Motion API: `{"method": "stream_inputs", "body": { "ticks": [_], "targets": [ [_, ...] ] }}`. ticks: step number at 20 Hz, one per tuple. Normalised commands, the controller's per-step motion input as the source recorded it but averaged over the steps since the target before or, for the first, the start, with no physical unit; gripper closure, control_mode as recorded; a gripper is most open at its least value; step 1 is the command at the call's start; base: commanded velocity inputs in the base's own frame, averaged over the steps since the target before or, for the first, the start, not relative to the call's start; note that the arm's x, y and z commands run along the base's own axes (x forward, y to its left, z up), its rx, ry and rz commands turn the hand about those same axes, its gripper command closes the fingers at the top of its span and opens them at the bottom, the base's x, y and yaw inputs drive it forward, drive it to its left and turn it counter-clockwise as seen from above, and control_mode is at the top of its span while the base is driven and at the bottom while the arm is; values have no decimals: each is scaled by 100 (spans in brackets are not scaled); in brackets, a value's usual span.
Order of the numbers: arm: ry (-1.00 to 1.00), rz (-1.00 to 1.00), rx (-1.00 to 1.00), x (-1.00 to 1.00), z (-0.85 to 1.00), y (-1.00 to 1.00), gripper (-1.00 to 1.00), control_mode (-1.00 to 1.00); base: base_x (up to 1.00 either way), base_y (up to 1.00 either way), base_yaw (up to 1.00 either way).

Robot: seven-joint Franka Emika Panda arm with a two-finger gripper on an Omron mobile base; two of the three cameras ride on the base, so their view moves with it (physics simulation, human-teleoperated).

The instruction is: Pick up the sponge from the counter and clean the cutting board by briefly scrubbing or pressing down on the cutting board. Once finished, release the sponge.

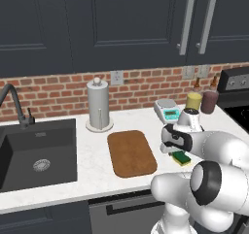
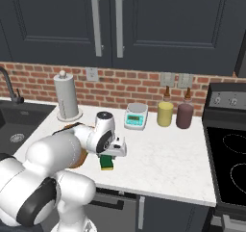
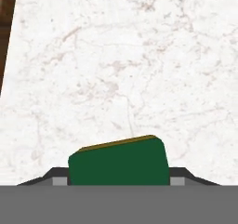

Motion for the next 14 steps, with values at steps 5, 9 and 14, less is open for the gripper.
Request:
{"method": "stream_inputs", "body": {
  "ticks": [5, 9, 14],
  "targets": [
    [-3, -7, 3, 10, 50, 59, 100, -100, 0, 0, 0],
    [-3, -14, 2, 32, 31, 63, 100, -100, 0, 0, 0],
    [-5, -18, 1, 45, 5, 58, 100, -100, 0, 0, 0]
  ]
}}
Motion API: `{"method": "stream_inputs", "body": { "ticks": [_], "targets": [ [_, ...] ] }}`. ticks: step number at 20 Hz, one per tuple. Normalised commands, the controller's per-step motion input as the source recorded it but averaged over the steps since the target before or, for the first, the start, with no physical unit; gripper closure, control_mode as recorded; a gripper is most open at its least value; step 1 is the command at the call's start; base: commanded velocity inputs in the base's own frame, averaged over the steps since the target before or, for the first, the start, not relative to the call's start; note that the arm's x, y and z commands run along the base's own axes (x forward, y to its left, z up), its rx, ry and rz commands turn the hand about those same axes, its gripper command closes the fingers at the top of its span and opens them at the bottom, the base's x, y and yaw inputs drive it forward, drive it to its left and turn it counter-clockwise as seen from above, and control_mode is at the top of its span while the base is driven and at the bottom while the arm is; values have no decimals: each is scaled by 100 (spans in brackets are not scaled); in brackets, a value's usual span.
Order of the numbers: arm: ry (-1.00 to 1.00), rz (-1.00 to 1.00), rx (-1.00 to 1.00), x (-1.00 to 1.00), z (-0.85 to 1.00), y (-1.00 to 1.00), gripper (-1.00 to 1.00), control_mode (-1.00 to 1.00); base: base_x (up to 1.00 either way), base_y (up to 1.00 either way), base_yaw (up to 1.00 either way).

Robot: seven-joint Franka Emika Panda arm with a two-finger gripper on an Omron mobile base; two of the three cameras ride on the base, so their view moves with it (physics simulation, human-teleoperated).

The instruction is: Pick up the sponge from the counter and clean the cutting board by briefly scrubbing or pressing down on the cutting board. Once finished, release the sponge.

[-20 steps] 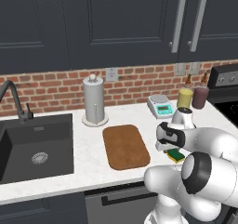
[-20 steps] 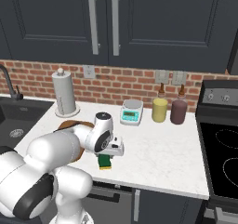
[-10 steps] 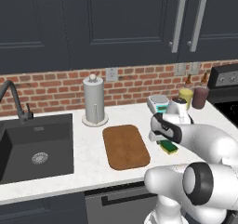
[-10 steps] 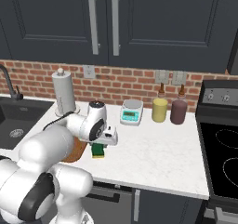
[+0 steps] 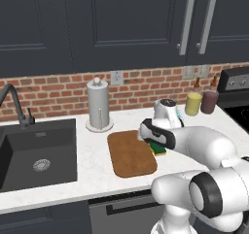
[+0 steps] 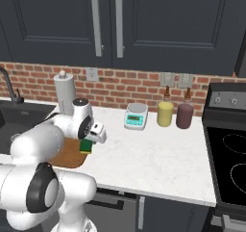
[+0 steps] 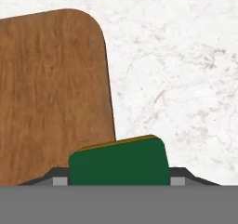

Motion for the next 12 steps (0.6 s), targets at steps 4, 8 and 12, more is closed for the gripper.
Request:
{"method": "stream_inputs", "body": {
  "ticks": [4, 8, 12],
  "targets": [
    [-1, -13, 0, 68, -1, 31, 100, -100, 0, 0, 0],
    [0, -9, 0, 76, 0, 31, 100, -100, 0, 0, 0],
    [3, -5, 0, 70, 0, 28, 100, -100, 0, 0, 0]
  ]
}}
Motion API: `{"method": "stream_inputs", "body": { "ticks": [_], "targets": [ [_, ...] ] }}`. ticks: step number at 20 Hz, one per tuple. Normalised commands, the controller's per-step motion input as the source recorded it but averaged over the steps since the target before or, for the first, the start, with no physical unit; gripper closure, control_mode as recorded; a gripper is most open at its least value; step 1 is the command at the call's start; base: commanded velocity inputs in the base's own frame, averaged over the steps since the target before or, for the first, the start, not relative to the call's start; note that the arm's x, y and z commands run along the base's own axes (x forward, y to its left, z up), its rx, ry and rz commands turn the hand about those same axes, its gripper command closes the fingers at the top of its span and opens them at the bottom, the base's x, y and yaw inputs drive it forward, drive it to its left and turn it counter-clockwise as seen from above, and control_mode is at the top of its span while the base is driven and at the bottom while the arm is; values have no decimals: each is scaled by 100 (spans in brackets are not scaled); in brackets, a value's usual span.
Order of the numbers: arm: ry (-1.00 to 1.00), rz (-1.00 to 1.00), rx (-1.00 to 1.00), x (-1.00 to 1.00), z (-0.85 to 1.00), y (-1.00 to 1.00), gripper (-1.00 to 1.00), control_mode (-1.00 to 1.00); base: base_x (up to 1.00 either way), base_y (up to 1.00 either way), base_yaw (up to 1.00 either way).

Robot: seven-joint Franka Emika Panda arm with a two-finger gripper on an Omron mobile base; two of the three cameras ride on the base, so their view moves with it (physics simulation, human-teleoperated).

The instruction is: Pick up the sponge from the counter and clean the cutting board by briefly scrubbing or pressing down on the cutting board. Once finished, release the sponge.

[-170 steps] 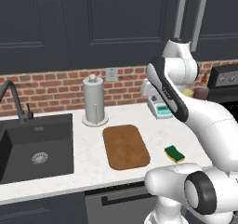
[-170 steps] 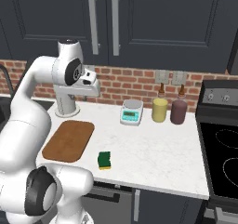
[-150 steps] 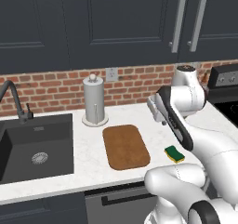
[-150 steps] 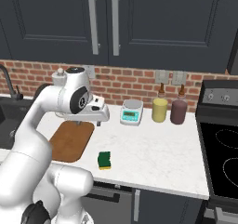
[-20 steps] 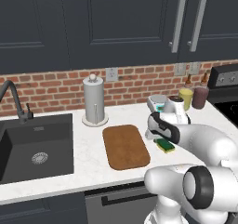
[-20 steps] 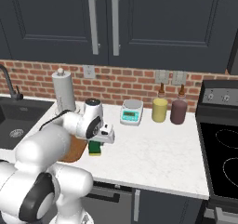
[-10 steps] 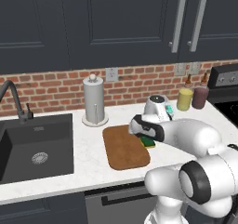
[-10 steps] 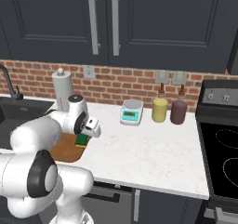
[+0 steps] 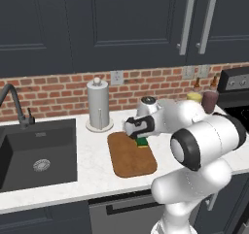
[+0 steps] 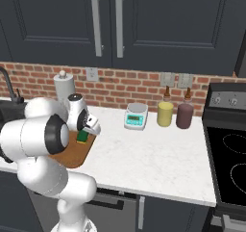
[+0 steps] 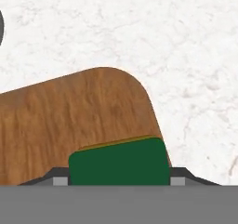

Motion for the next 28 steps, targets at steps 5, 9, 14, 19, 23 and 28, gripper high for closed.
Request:
{"method": "stream_inputs", "body": {
  "ticks": [5, 9, 14, 19, 23, 28],
  "targets": [
    [0, 0, 0, 50, -8, 11, 100, -100, 0, 0, 0],
    [-1, 0, 0, 24, -28, 1, 100, -100, 0, 0, 0],
    [0, 0, 0, 9, -32, 0, 100, -100, 0, 0, 0],
    [0, 0, -1, 5, -28, 0, 100, -100, 0, 0, 0],
    [-1, 0, 0, -2, -21, 0, 100, -100, 0, 0, 0],
    [-7, 0, 0, -30, -9, 0, 100, -100, 0, 0, 0]
  ]
}}
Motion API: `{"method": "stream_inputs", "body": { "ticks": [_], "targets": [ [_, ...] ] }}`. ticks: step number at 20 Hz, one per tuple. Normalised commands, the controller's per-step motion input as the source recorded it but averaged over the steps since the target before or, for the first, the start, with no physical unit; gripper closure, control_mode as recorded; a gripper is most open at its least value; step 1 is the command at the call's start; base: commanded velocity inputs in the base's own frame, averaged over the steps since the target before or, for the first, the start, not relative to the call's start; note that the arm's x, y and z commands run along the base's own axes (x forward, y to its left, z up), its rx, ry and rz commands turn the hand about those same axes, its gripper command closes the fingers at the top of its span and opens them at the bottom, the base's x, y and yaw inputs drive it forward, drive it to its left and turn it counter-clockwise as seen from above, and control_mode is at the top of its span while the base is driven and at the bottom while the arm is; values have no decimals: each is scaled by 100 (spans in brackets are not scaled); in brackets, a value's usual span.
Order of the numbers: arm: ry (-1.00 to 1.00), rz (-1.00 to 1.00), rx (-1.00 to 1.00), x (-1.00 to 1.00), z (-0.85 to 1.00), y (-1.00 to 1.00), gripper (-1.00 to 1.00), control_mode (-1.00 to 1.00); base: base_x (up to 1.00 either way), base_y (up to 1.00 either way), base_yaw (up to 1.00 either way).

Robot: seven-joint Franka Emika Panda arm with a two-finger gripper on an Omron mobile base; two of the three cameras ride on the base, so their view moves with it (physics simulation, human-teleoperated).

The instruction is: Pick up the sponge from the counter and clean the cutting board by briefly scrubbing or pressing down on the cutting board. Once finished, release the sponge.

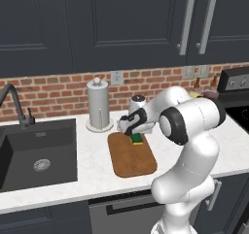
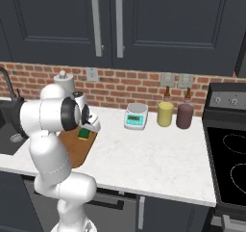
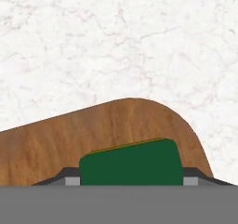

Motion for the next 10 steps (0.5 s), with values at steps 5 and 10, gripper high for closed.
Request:
{"method": "stream_inputs", "body": {
  "ticks": [5, 10],
  "targets": [
    [-9, 0, 0, -42, -6, 0, 100, -100, 0, 0, 0],
    [-11, 0, 0, -41, -11, 0, 100, -100, 0, 0, 0]
  ]
}}
